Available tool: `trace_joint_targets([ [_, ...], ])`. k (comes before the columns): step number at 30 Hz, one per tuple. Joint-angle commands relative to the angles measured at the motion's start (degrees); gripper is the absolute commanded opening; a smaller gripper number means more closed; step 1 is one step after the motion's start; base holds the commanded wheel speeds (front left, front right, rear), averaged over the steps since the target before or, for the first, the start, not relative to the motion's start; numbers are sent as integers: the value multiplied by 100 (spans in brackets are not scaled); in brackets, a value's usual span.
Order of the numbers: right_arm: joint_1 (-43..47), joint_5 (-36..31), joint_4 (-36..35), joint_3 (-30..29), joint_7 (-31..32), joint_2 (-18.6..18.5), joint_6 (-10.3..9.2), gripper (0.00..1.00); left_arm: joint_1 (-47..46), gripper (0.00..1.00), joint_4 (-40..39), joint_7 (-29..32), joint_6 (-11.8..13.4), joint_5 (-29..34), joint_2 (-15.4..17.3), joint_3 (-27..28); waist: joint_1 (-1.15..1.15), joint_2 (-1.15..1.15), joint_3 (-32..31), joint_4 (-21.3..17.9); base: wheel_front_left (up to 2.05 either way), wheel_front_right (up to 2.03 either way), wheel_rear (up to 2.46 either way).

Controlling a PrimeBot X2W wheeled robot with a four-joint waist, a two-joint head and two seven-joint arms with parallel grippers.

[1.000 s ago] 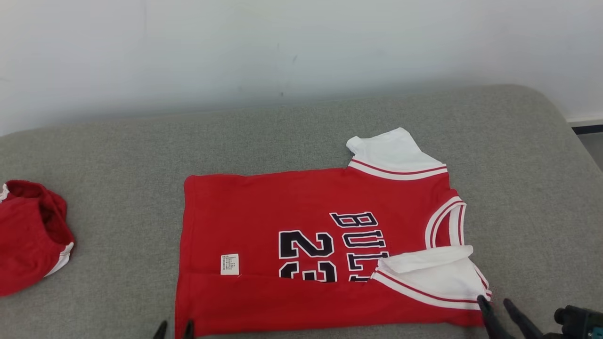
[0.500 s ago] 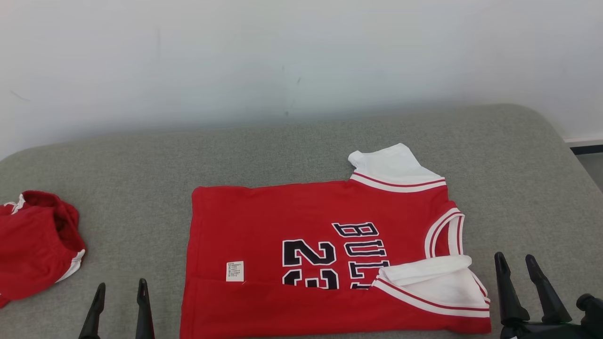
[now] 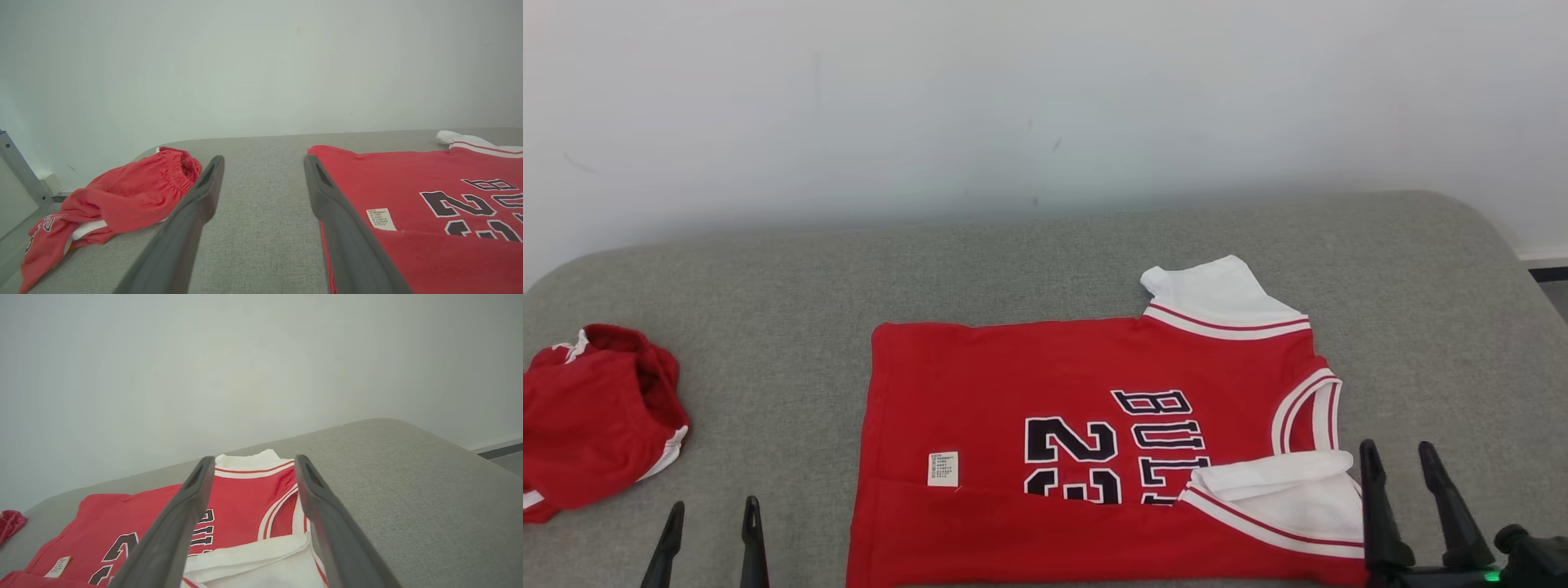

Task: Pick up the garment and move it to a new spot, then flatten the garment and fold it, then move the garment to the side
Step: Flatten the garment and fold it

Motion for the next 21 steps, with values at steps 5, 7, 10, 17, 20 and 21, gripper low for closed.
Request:
trace_joint_targets([
  [5, 79, -273, -39, 68, -22, 274, 3, 100, 43, 100, 74, -17, -37, 180, -91, 124, 0, 0, -12, 81, 0, 0, 0],
  [7, 95, -369, -18, 107, -23, 312, 3, 100, 29, 100, 99, -18, -25, 235, -121, 138, 0, 0, -18, 94, 0, 0, 0],
  [10, 91, -474, 14, 154, -23, 361, 3, 100, -28, 100, 133, -18, -45, 286, -171, 108, 0, 0, -20, 98, 0, 0, 0],
  [17, 12, -539, 98, 243, -24, 432, 3, 100, -139, 100, 216, -18, -109, 348, -219, 52, 0, 0, -6, 37, 0, 0, 0],
  [20, -32, -534, 128, 289, -24, 475, 3, 100, -214, 100, 247, -18, -133, 361, -228, 53, 0, 0, 1, 9, 0, 0, 0],
  [21, -38, -546, 139, 298, -24, 481, 3, 100, -231, 100, 252, -18, -138, 353, -231, 62, 0, 0, 2, 2, 0, 0, 0],
])
